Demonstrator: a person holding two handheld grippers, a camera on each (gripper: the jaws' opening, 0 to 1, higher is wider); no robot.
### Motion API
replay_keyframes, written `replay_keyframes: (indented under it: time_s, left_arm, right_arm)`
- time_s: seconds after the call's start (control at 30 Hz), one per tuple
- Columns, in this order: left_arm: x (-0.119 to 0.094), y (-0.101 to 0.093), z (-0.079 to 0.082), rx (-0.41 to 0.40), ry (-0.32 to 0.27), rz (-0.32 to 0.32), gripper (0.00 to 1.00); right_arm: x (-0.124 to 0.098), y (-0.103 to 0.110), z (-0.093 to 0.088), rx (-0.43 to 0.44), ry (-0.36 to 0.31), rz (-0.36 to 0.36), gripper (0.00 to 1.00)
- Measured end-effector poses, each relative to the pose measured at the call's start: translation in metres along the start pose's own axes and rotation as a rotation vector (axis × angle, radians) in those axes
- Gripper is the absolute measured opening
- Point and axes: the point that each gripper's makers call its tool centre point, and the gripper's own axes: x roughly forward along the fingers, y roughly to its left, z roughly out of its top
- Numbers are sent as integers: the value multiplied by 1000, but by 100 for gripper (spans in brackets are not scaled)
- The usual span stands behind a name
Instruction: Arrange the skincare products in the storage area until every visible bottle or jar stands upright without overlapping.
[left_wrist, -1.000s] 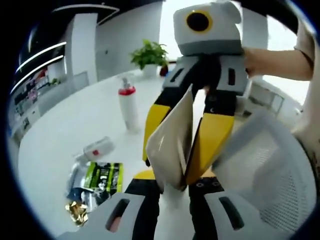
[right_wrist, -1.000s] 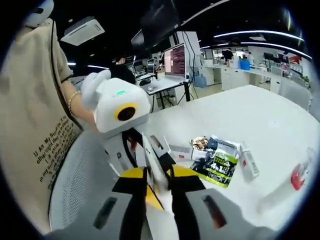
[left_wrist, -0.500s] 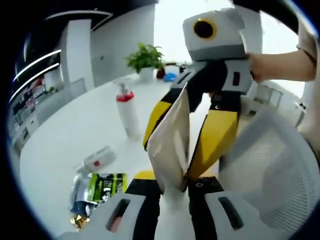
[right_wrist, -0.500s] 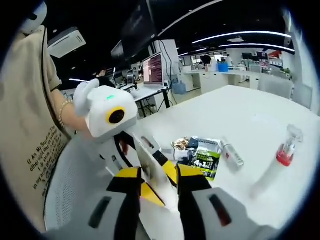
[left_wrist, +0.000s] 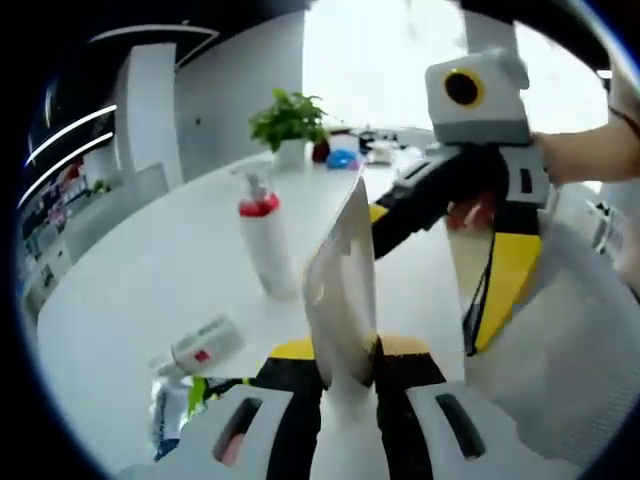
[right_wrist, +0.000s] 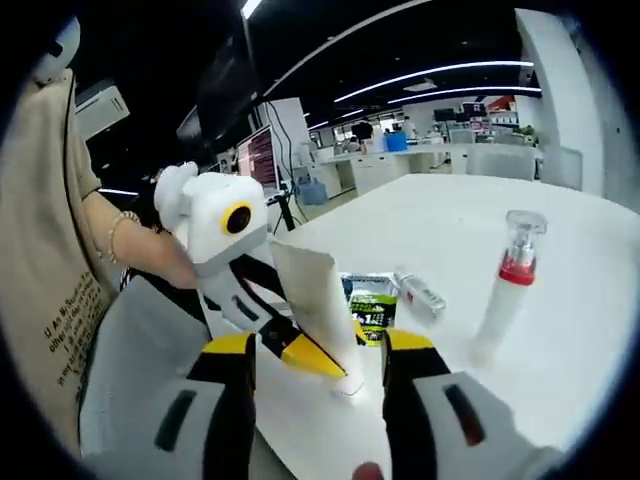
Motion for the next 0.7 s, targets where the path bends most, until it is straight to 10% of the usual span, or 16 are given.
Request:
replay_keyframes:
  time_s: [0.7]
  left_arm:
    - [35,48,24,47,-20,-11,15]
  right_arm:
    - [-38,-37,-24,109,-15,-182,79]
